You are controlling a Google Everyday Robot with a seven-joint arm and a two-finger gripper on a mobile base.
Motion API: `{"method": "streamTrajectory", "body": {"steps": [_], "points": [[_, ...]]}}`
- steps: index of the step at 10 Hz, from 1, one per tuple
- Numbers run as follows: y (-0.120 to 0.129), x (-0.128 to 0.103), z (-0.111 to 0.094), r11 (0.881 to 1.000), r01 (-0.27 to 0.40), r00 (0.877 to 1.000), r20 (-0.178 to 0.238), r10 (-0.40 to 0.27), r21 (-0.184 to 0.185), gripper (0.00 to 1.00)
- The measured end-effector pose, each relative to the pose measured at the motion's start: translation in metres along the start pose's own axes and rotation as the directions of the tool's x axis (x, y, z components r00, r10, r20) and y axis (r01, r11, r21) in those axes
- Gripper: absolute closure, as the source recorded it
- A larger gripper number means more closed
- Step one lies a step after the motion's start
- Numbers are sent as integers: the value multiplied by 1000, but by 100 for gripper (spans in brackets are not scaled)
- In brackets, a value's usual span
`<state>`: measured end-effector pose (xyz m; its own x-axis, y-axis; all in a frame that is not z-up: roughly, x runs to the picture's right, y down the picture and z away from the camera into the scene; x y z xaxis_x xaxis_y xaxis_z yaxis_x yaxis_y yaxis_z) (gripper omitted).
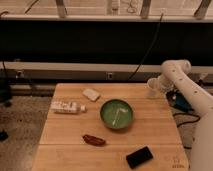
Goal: Pick up the ceramic cup
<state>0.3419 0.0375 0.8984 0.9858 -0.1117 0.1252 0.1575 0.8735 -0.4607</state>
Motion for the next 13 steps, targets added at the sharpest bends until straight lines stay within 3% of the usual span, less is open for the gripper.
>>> {"method": "streamTrajectory", "body": {"steps": [2, 5, 8, 13], "points": [[-2, 0, -2, 1000, -8, 1000, 10, 8, 14, 100], [-9, 0, -20, 999, -2, 999, 45, 0, 33, 100], [-3, -3, -26, 1000, 14, 1000, 11, -14, 8, 100], [-5, -7, -42, 1000, 27, 999, 22, -27, 16, 100]]}}
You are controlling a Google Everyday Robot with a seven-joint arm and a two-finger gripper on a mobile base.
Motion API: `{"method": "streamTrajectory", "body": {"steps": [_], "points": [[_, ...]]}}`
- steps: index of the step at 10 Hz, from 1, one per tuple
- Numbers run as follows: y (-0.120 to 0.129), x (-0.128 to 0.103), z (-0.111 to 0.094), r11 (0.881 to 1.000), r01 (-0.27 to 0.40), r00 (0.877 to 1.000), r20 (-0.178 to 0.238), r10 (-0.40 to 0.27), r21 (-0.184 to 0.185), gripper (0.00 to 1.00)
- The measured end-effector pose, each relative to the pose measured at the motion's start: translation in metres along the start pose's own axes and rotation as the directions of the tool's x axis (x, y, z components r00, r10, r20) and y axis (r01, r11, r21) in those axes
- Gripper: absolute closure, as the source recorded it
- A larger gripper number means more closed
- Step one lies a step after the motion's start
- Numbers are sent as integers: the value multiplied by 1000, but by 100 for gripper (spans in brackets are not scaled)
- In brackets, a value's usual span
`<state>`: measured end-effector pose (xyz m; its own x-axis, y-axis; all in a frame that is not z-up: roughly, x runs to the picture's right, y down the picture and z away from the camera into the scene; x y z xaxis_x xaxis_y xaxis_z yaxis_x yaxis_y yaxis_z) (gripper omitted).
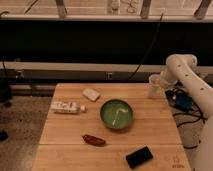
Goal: Pick up the ceramic cup
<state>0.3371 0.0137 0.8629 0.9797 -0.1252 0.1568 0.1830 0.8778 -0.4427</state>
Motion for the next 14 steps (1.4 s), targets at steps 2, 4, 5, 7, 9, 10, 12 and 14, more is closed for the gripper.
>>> {"method": "streamTrajectory", "body": {"steps": [2, 4, 5, 7, 9, 10, 12, 14], "points": [[1, 0, -5, 1000, 2, 1000, -8, -2, 0, 100], [0, -1, -9, 1000, 7, 1000, -5, -7, 1, 100], [0, -2, -12, 1000, 12, 1000, -4, -12, 1, 100], [1, -4, -16, 1000, 17, 1000, -6, -17, 1, 100], [1, -5, -20, 1000, 22, 1000, -8, -22, 2, 100], [1, -6, -22, 1000, 25, 1000, -8, -25, 2, 100], [1, -7, -27, 1000, 31, 999, -8, -31, 2, 100], [1, -8, -30, 999, 35, 999, -9, -35, 2, 100]]}}
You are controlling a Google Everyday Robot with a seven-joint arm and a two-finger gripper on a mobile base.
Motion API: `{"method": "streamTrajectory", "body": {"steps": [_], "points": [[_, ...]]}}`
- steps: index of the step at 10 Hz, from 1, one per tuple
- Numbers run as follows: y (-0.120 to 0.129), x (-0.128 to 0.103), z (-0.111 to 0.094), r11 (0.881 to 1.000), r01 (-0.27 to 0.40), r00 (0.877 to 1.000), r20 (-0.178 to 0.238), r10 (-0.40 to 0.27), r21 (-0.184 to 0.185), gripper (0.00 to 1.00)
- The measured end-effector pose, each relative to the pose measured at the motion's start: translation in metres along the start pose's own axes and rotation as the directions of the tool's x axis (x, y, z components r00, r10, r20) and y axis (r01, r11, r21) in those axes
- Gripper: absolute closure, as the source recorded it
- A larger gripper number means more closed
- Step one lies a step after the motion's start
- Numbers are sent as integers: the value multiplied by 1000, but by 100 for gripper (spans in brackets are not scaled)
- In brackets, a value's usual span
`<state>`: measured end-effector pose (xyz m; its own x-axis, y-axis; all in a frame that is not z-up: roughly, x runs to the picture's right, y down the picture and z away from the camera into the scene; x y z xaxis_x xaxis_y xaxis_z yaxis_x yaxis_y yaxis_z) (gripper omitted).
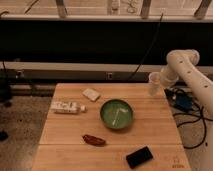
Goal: Pick up the ceramic cup
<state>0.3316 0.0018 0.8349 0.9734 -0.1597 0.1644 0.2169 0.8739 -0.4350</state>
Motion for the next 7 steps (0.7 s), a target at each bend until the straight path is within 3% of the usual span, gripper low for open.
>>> {"method": "streamTrajectory", "body": {"steps": [7], "points": [[0, -3, -13, 1000, 11, 1000, -1, -11, 1, 100]]}}
